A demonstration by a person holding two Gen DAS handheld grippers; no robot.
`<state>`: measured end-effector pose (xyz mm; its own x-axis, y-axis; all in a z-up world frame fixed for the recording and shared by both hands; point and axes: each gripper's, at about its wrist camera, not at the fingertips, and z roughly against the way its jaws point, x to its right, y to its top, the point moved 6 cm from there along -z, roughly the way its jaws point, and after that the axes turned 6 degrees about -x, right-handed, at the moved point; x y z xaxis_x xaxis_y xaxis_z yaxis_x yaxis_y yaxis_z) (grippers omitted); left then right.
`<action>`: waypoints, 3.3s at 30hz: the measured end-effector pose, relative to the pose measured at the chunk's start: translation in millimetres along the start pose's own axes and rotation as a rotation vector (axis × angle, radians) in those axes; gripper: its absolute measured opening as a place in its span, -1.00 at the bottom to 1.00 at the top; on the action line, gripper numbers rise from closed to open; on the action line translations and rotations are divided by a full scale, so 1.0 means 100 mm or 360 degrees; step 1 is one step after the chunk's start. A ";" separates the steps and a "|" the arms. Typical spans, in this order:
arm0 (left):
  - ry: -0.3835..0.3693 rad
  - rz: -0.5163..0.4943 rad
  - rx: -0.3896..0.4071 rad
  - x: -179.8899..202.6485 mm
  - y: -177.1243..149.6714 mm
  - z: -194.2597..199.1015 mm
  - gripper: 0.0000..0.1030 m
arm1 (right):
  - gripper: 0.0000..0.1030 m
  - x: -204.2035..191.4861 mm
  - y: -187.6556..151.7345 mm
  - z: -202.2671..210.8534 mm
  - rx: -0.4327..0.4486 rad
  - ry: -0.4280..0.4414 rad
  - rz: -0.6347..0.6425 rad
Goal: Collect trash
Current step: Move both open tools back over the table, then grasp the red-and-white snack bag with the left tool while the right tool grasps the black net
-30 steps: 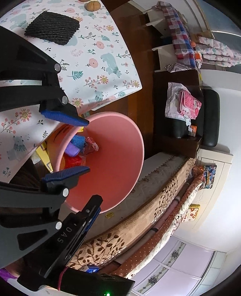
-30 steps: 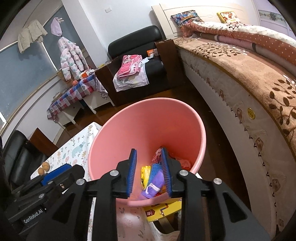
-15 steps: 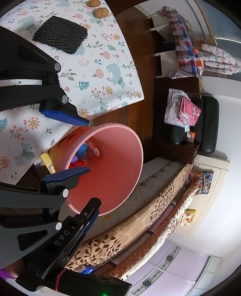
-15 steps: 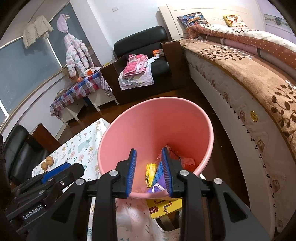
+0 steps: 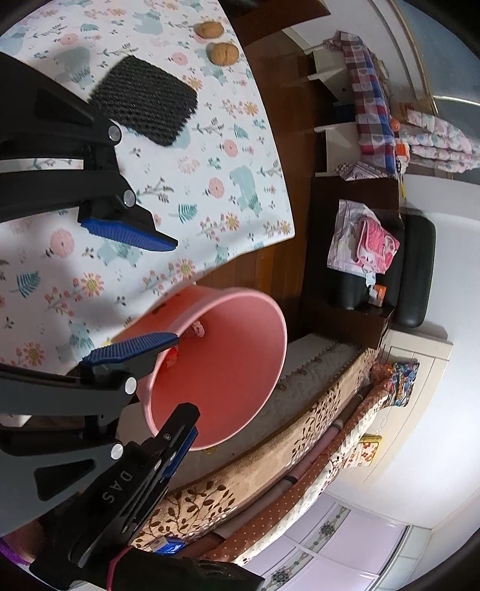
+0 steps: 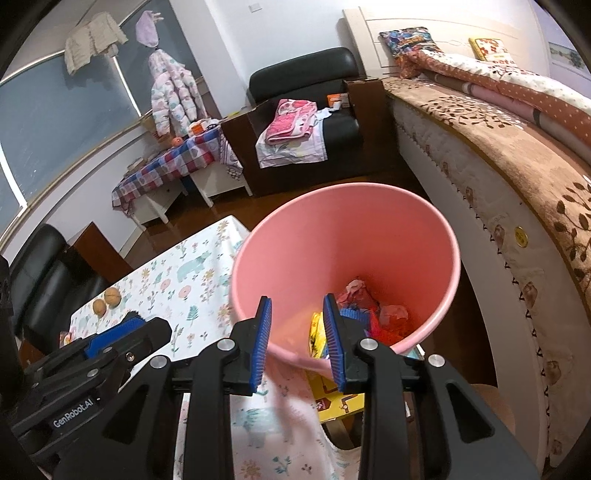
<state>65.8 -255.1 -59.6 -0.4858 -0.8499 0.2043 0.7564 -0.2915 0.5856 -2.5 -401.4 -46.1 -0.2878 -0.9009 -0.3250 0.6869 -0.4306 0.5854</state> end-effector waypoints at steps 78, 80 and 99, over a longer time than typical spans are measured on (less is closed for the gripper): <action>0.0826 0.0751 0.0111 -4.19 -0.86 0.81 0.07 | -0.24 -1.54 -0.68 -0.62 -0.0356 0.0171 0.0454; 0.0822 0.0745 0.0118 -4.17 -0.86 0.81 -0.05 | -0.24 -1.58 -0.68 -0.63 -0.0362 0.0177 0.0469; 0.0569 0.0675 0.0179 -3.53 -0.89 0.98 -0.67 | -0.24 -1.92 -0.66 -0.77 -0.0433 0.0298 0.0515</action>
<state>127.2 114.3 -106.9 0.0441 -0.9839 0.1733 0.7920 0.1402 0.5942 58.6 -195.9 -79.9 0.0783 -0.9504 -0.3011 0.8791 -0.0766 0.4705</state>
